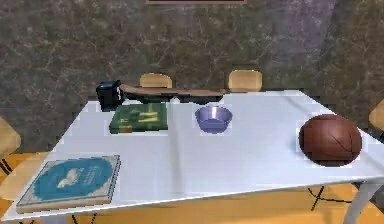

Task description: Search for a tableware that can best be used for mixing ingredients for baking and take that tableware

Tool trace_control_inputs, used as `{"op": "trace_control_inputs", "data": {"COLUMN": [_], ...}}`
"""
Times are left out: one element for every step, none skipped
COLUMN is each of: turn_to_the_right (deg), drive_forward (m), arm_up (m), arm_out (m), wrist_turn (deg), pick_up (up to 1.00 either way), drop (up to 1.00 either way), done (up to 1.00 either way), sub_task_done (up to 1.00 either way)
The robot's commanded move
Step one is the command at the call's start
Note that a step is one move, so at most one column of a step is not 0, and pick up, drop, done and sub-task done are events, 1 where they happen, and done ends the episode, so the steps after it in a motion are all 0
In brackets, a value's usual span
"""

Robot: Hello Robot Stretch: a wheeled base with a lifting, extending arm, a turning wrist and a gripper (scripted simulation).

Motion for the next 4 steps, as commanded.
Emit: {"op": "trace_control_inputs", "data": {"turn_to_the_right": [-45.0, -33.0, 45.0, 45.0], "drive_forward": [0.00, 0.00, 0.00, 0.00], "arm_up": [0.00, 0.00, 0.00, 0.00], "arm_out": [0.00, 0.00, 0.00, 0.00], "wrist_turn": [0.0, 0.0, 0.0, 0.0], "pick_up": [0.00, 0.00, 0.00, 0.00], "drop": [0.00, 0.00, 0.00, 0.00], "done": [0.00, 0.00, 0.00, 0.00], "sub_task_done": [0.00, 0.00, 0.00, 0.00]}}
